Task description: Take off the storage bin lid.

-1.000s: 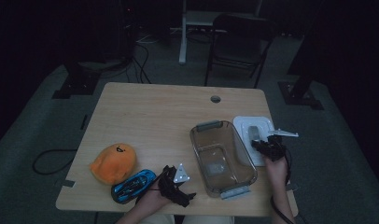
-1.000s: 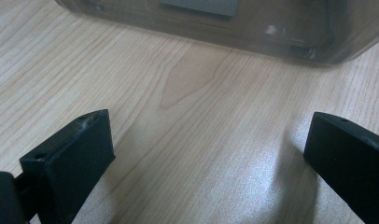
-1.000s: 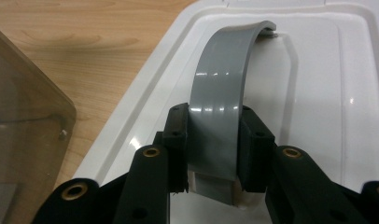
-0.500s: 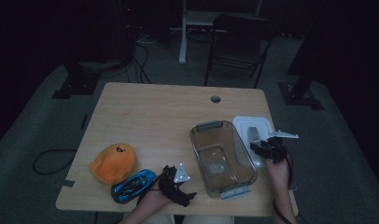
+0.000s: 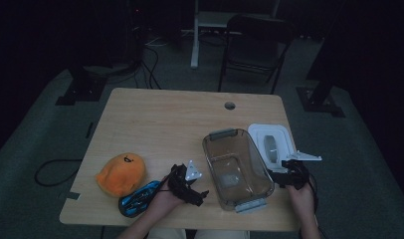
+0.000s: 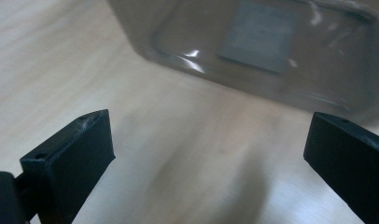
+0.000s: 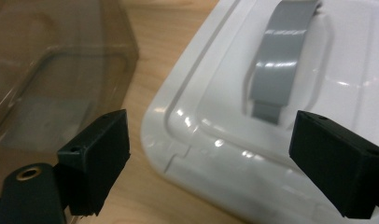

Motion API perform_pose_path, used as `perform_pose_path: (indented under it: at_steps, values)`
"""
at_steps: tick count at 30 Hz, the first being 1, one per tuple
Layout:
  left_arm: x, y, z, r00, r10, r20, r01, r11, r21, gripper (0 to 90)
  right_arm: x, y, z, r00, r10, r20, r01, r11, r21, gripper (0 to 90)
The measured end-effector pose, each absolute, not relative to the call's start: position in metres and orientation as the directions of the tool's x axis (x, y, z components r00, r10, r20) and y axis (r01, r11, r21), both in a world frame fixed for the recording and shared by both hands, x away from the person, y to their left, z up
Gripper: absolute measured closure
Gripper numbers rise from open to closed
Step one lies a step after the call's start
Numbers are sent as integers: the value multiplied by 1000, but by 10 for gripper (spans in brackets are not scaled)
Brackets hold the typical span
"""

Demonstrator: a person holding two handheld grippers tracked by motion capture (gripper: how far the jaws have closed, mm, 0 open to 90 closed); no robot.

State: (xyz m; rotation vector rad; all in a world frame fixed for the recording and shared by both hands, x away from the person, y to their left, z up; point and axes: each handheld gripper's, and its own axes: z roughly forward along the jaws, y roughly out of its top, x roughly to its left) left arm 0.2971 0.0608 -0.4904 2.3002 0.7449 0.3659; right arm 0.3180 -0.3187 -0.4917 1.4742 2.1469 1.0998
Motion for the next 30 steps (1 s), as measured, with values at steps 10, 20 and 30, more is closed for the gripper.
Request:
perform_pose_path:
  at_steps: [10, 20, 30]
  values:
    - [331, 58, -476, 783, 616, 79, 420, -618, 665, 20, 305, -301, -508, -499, 849, 176, 649, 231, 725, 131]
    - [347, 64, -477, 772, 626, 112, 426, -640, 640, 20, 293, -282, -505, -560, 813, 161, 625, 287, 725, 138]
    - [366, 82, -477, 752, 644, 136, 451, -655, 606, 20, 282, -251, -506, -648, 750, 133, 566, 357, 743, 138]
